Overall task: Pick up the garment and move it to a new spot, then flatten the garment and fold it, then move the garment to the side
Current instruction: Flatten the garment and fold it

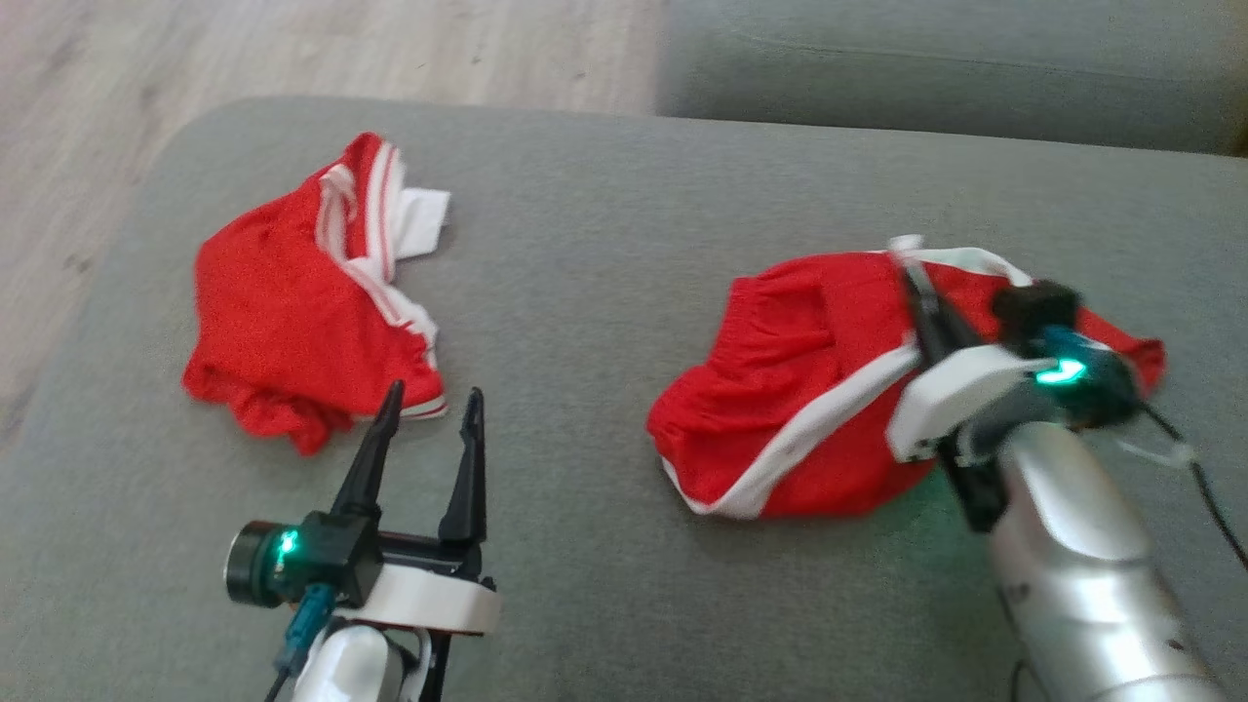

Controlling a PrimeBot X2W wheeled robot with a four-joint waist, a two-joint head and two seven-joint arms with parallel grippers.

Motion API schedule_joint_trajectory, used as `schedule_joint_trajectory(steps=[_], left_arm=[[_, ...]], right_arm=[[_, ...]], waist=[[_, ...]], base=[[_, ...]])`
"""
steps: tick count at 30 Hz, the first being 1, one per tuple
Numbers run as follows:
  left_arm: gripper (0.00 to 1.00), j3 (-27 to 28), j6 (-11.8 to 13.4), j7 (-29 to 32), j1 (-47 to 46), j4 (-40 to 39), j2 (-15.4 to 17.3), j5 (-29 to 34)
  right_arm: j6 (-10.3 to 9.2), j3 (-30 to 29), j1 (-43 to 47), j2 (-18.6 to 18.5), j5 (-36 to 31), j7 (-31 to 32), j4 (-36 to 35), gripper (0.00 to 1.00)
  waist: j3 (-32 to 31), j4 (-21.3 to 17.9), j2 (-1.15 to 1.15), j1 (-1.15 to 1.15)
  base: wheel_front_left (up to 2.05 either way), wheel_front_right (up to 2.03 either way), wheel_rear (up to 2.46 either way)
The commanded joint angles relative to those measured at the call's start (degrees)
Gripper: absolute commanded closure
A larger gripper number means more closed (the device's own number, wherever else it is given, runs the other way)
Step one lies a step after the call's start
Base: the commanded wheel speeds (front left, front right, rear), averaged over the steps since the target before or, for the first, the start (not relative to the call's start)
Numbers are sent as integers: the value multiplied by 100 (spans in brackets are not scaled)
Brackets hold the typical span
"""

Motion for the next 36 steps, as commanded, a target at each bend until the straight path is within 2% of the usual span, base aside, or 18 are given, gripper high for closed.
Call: schedule_joint_trajectory(steps=[1,7,11,12,13,16,21,25,30,36], left_arm=[[0,243,32,-54,-113,-216,9,57],[0,342,11,-54,-48,-277,9,84],[0,392,19,-54,-19,-307,9,79],[0,391,10,-54,-17,-309,9,80],[0,384,2,-54,-17,-309,9,80],[0,377,-4,-54,-15,-306,9,80],[0,396,-18,-54,-1,-301,9,90],[0,417,-35,-54,5,-305,9,107],[0,426,-54,-54,15,-325,9,122],[0,433,-67,-54,64,-334,9,111]], right_arm=[[42,-274,94,37,-168,-105,-247,100],[42,-1724,849,36,-763,1,-869,100],[42,-2324,1312,46,-757,235,-1329,100],[42,-2406,1402,47,-706,264,-1420,16],[42,-2488,1483,47,-651,282,-1499,0],[42,-2570,1652,48,-479,313,-1673,0],[42,-2160,1781,49,-671,-54,-2151,0],[42,-1265,1885,49,-659,-482,-2811,0],[42,-397,2227,49,-486,-619,-3426,0],[42,-7,2643,50,-232,-640,-3637,0]], waist=[[-100,-252,0,0],[-178,-681,0,0],[-181,-907,0,0],[-177,-951,0,0],[-177,-988,0,0],[-192,-1080,0,0],[-228,-1167,0,0],[-260,-1210,0,0],[-292,-1197,0,0],[-325,-1098,0,0]], base=[[0,0,0],[0,0,0],[0,0,0],[0,0,0],[0,0,0],[0,0,0],[0,0,0],[0,0,0],[0,0,0],[0,0,0]])
